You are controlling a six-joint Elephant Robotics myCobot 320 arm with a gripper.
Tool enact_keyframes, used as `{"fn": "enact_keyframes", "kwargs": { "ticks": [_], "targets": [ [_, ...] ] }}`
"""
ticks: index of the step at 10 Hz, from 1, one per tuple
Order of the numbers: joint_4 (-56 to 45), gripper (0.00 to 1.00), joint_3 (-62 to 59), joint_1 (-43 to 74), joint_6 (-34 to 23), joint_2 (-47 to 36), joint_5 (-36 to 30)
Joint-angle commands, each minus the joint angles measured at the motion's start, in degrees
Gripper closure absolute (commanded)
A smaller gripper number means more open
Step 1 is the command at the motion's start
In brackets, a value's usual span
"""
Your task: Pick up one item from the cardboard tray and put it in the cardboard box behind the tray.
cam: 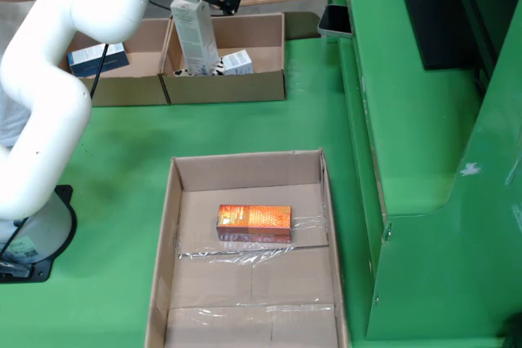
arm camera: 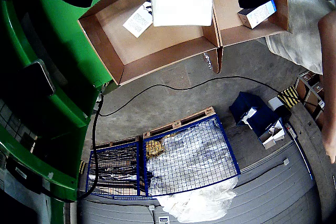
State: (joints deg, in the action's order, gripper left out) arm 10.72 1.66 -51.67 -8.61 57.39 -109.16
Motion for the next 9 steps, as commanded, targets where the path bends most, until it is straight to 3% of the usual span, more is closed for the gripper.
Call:
{"fn": "enact_keyframes", "kwargs": {
  "ticks": [1, 6, 7, 9],
  "targets": [
    [0.66, 0.0, -1.66, 0.31, -0.24, -1.82, -0.27],
    [5.86, 0.0, -1.66, 1.01, -0.35, -4.13, 6.72],
    [10.6, 0.0, -1.66, -0.91, -0.69, -4.7, 16.4],
    [18.67, 0.0, -1.66, -10.21, -9.55, -5.92, 53.72]
  ]
}}
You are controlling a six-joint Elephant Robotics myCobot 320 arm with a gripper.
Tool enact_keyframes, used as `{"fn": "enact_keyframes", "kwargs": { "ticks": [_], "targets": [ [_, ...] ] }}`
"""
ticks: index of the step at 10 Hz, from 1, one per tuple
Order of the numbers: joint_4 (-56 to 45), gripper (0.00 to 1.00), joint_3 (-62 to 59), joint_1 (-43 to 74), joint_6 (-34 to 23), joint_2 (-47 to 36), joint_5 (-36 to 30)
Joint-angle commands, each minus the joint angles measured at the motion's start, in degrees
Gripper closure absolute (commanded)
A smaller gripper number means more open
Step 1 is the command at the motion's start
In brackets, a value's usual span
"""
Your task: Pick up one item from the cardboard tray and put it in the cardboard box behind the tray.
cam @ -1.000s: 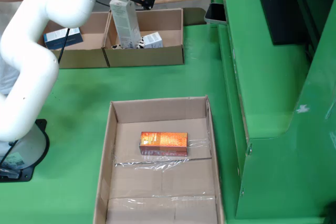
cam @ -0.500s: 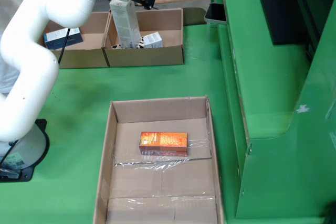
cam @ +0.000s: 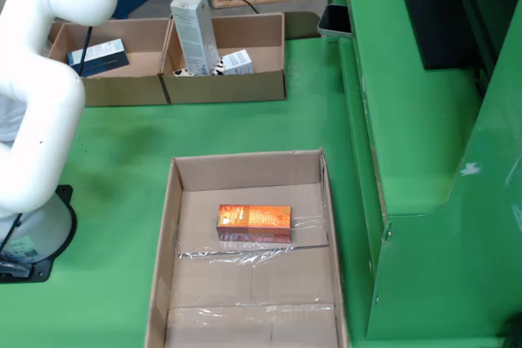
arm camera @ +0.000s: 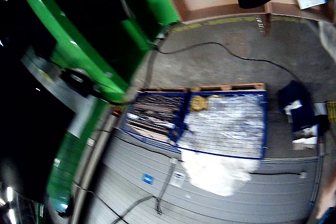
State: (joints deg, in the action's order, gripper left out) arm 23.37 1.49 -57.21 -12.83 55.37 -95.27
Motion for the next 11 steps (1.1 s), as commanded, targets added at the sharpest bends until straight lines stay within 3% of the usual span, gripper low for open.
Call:
{"fn": "enact_keyframes", "kwargs": {
  "ticks": [1, 8, 10, 11],
  "targets": [
    [5.97, 0.0, -1.49, -6.32, -3.85, -8.0, 40.52],
    [5.97, 0.0, -1.49, -6.47, -7.14, -9.03, 40.55],
    [5.96, 0.0, -1.49, -4.53, -3.48, -10.85, 40.42],
    [5.12, 0.0, -1.49, -1.35, 0.53, -12.66, 34.65]
  ]
}}
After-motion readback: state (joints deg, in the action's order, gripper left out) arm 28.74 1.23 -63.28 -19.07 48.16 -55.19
